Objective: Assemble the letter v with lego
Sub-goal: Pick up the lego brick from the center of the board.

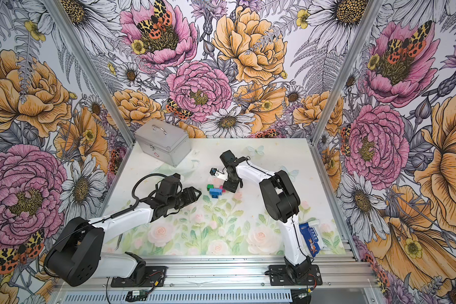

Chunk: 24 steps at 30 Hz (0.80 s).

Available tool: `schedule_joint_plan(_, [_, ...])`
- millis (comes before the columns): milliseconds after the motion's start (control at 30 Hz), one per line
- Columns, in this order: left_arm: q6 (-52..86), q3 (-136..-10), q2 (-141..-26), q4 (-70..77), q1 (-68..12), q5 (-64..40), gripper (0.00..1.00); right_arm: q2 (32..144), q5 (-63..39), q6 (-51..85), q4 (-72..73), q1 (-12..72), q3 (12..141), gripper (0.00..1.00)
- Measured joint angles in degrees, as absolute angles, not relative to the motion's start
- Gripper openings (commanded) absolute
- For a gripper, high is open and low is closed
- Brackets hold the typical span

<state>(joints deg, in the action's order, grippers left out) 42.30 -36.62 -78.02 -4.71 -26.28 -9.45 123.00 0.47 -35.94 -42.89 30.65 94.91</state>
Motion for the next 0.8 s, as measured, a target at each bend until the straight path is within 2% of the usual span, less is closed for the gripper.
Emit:
schedule_joint_plan(167, [41.4,-36.6,-76.8,-7.3,-24.3,-9.5,0.89,122.8,1.3,-33.6,-42.9,30.4,96.3,0.75])
schedule_joint_plan(200, [41.1,-36.6,-76.3,-7.8,-23.9,-9.5,0.92,122.4,1.7,-32.3,-42.9,30.4,96.0,0.82])
schedule_joint_plan(233, [40.7,-36.6,-75.8,-8.3,-23.6,-9.5,0.94,121.9,2.5,-30.2,-43.0,30.4,95.8,0.98])
schedule_joint_plan(267, [40.5,-36.6,-75.1,-8.7,-23.2,-9.5,0.96,121.1,4.4,-27.4,-43.3,30.4,95.7,0.99])
schedule_joint_plan(400, [39.7,-36.6,-73.4,-10.0,-21.9,-9.6,0.99,114.8,12.3,-11.2,-43.2,29.3,95.4,0.99])
schedule_joint_plan(600, [38.8,-36.6,-73.0,-11.3,-20.2,-10.0,0.99,105.9,12.0,8.9,-42.4,18.2,91.9,0.99])
schedule_joint_plan(633, [38.7,-36.6,-73.0,-11.4,-20.1,-10.1,0.99,105.9,12.3,10.9,-42.4,16.8,91.4,0.98])
schedule_joint_plan(733, [38.6,-36.6,-72.9,-11.9,-20.0,-10.2,0.99,108.1,12.4,15.2,-43.0,15.5,90.7,0.84])
schedule_joint_plan(800, [38.6,-36.6,-72.9,-12.1,-19.9,-10.5,0.99,110.8,12.0,16.4,-43.1,16.2,91.0,0.8])
